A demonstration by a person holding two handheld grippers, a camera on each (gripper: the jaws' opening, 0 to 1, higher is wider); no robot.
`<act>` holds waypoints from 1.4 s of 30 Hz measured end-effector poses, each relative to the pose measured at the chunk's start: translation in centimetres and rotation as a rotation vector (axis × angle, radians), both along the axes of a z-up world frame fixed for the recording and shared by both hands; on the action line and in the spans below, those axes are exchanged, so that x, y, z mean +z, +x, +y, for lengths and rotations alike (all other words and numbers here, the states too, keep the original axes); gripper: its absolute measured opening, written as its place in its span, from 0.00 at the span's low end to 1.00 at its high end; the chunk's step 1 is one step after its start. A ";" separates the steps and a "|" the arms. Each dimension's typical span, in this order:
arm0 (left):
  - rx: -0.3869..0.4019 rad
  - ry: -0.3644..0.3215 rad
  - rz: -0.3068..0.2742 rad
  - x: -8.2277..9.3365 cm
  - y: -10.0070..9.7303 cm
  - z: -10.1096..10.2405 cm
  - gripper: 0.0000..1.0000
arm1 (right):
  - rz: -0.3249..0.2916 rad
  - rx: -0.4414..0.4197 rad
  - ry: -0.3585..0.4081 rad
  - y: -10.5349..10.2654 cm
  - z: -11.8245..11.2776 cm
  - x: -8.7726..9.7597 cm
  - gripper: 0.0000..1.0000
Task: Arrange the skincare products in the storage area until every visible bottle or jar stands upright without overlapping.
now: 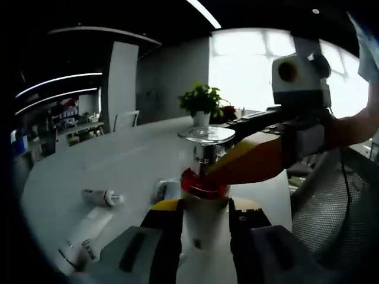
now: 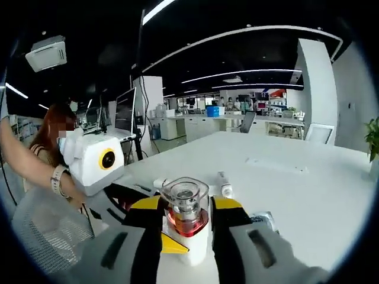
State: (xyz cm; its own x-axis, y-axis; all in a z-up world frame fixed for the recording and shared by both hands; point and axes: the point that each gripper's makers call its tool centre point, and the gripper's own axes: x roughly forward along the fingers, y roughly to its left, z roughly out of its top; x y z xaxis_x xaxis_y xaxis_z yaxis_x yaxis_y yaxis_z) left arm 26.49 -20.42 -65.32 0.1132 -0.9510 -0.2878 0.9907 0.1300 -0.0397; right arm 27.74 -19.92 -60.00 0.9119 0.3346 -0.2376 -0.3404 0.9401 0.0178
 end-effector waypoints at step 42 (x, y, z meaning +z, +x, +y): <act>-0.268 -0.024 0.034 0.0 0.9 -4.8 0.23 | -0.048 0.137 -0.102 1.4 -4.3 0.6 0.34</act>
